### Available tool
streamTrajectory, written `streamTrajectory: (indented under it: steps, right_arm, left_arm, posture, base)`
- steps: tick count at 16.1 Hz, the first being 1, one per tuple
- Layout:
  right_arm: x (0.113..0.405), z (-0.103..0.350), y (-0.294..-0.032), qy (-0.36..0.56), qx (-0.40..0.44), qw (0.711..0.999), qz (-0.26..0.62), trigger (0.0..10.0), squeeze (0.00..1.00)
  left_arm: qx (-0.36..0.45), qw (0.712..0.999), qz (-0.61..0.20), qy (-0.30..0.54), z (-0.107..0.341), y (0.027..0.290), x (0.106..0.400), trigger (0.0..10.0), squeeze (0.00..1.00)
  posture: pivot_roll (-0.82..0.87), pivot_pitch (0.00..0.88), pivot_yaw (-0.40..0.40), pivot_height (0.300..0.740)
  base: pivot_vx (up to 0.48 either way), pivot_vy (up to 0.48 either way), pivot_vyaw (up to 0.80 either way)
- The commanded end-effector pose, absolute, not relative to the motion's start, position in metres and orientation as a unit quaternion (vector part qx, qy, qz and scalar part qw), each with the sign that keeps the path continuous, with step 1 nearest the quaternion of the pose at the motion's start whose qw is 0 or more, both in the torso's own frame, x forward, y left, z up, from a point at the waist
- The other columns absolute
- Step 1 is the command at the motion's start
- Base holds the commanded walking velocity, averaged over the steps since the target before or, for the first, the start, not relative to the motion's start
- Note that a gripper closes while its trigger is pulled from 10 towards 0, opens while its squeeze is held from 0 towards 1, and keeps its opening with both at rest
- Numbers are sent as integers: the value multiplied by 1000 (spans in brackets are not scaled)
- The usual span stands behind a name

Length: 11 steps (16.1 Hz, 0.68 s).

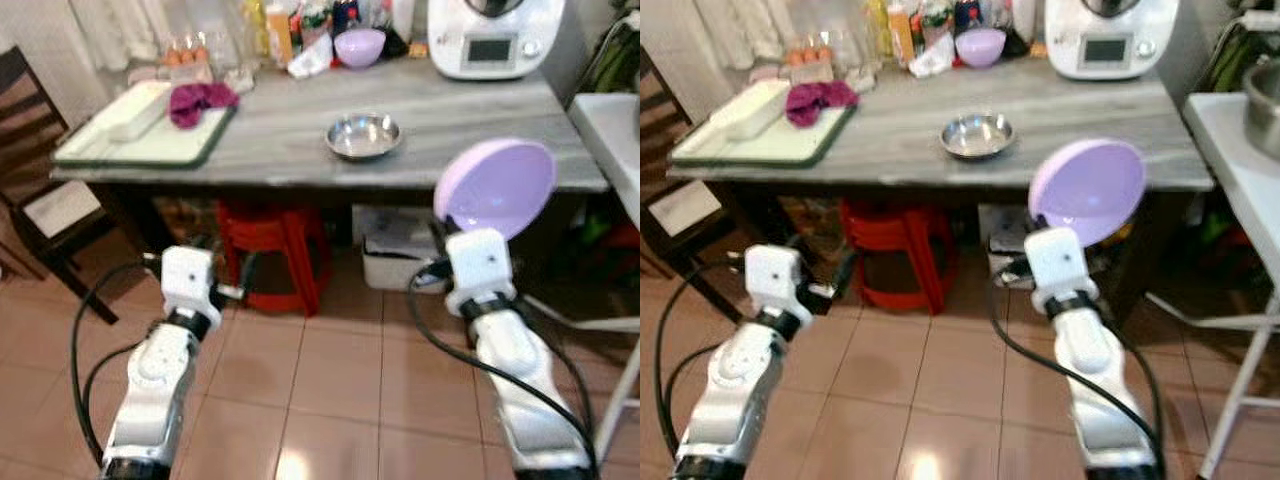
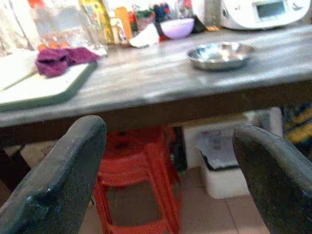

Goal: Setting the table

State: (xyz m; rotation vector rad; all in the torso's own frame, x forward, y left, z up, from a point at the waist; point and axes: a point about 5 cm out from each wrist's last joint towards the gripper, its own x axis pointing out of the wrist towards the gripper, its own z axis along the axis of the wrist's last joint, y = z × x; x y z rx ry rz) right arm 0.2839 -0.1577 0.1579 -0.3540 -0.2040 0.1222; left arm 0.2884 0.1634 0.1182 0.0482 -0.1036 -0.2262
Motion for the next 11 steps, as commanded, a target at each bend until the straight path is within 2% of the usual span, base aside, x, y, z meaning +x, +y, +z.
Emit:
streamTrajectory:
  steps: [1,4,11]
  right_arm:
    - [279,166,-166,-111,-179,977,46,10000,0]
    - [270,165,-173,-105,-183,977,29,10000,0]
    - [265,173,-172,-107,-183,977,23,10000,0]
  left_arm:
    - [23,992,-112,-56,121,162,287,10000,0]
    - [20,993,-104,-53,121,163,282,10000,0]
    - [16,995,-87,-39,117,171,274,10000,0]
  posture:
    - [-167,83,109,740]
    - [-179,88,113,740]
    - [-184,93,107,740]
  base:
    - [330,0,0]
    - [326,0,0]
    - [326,0,0]
